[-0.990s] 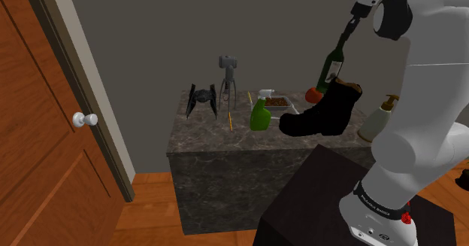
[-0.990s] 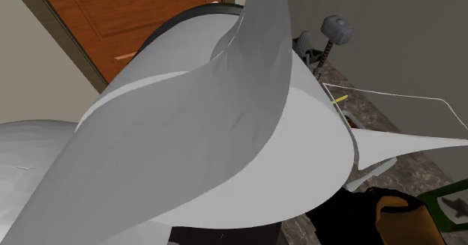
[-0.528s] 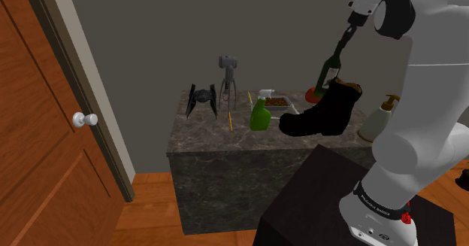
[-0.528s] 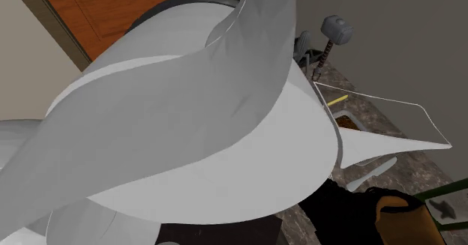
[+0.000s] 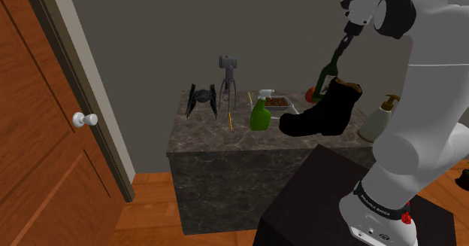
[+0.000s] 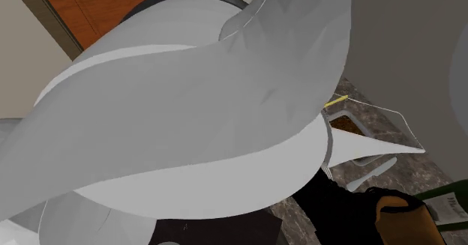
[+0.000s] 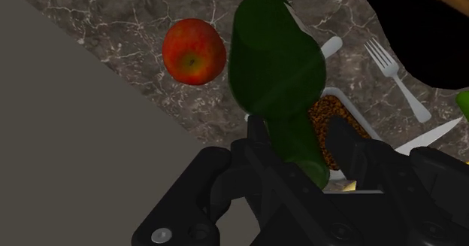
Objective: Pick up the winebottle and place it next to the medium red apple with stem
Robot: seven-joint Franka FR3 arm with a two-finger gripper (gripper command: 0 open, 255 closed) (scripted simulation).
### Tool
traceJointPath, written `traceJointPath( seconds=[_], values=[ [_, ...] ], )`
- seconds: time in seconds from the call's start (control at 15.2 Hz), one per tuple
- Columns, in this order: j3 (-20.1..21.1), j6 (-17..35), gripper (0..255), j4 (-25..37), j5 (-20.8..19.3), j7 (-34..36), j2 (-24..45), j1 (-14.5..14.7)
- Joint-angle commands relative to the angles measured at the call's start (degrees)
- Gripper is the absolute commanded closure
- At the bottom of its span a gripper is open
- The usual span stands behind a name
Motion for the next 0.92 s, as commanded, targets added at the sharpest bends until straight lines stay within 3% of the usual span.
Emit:
traceJointPath(
  seconds=[0.0, 0.66, 0.86],
  values=[
    [0.08, 1.49, 255, -1.4, 0.2, -0.37, 0.1, 0.11],
    [0.77, 8.39, 255, -7.54, 1.7, -2.16, 1.29, 0.45],
    [0.78, 8.39, 255, -7.54, 1.7, -2.16, 1.29, 0.45]
  ],
)
